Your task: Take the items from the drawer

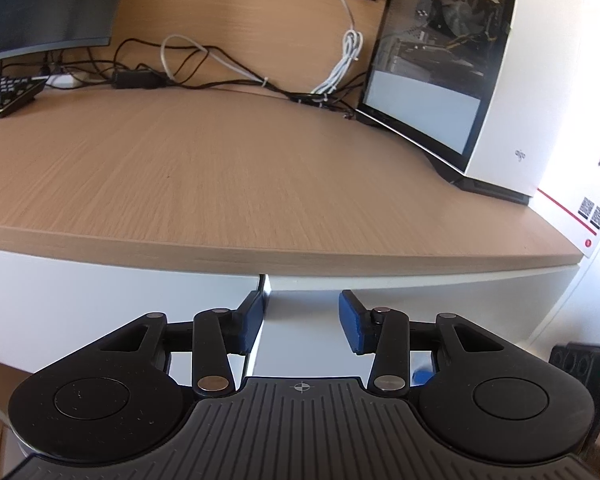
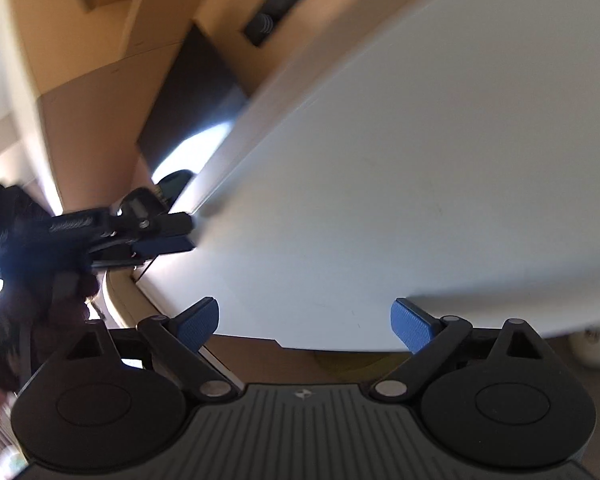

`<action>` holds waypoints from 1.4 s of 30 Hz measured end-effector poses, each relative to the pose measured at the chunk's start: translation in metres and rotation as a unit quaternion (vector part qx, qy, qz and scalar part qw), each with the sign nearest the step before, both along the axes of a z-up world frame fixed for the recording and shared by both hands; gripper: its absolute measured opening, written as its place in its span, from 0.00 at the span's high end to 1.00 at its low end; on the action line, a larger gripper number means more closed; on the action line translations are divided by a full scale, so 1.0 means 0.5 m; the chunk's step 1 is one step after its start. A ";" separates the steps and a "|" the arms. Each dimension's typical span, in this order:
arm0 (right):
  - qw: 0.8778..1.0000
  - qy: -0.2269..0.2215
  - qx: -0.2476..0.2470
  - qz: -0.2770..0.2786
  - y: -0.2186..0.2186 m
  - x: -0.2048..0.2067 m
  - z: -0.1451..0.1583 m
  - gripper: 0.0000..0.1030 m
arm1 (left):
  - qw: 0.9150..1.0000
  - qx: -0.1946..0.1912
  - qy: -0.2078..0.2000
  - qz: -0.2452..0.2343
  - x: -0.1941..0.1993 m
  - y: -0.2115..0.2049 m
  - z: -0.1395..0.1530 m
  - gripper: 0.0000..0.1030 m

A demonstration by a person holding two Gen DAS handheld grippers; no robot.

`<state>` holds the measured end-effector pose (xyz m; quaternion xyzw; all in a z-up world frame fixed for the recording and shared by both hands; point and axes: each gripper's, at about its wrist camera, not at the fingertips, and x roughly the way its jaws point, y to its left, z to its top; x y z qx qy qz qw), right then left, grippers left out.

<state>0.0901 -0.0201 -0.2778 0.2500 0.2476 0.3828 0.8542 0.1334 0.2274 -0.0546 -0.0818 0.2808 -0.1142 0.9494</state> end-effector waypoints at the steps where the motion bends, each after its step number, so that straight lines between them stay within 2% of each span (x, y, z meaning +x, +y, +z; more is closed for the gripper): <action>1: 1.000 0.009 -0.005 0.004 0.001 -0.007 0.001 0.09 | 1.000 -0.001 0.001 0.001 0.001 0.000 0.001 0.57; 4: 0.998 0.058 0.025 -0.016 -0.028 -0.010 -0.034 0.07 | 1.000 -0.005 0.001 0.003 0.001 0.002 0.001 0.58; 6: 0.992 0.084 0.051 -0.073 -0.060 -0.009 -0.065 0.05 | 1.000 -0.007 -0.001 0.004 -0.001 0.002 0.000 0.58; 8: 0.986 0.069 0.075 -0.136 -0.092 -0.010 -0.079 0.05 | 1.000 -0.006 -0.002 0.004 -0.001 0.001 -0.001 0.58; 9: 0.982 0.047 0.088 -0.163 -0.101 -0.038 -0.068 0.05 | 1.000 -0.006 -0.003 0.004 -0.001 0.001 -0.001 0.58; 12: 0.977 0.029 0.101 -0.185 -0.116 -0.029 -0.079 0.02 | 1.000 -0.009 -0.005 0.004 -0.002 0.002 -0.002 0.58; 18: 0.982 -0.006 0.096 -0.161 -0.111 -0.011 -0.091 0.00 | 1.000 -0.008 -0.011 0.004 -0.006 0.001 -0.007 0.58; 25: 0.984 0.010 0.108 -0.143 -0.116 -0.010 -0.086 0.00 | 1.000 0.003 -0.008 -0.012 -0.006 0.000 -0.004 0.58; 39: 0.989 0.009 0.067 -0.128 -0.092 -0.016 -0.069 0.00 | 0.999 0.018 -0.011 -0.025 -0.016 0.001 -0.006 0.58; 42: 0.990 0.005 0.056 -0.127 -0.115 -0.029 -0.074 0.00 | 0.999 0.018 -0.014 -0.029 -0.021 0.002 -0.006 0.58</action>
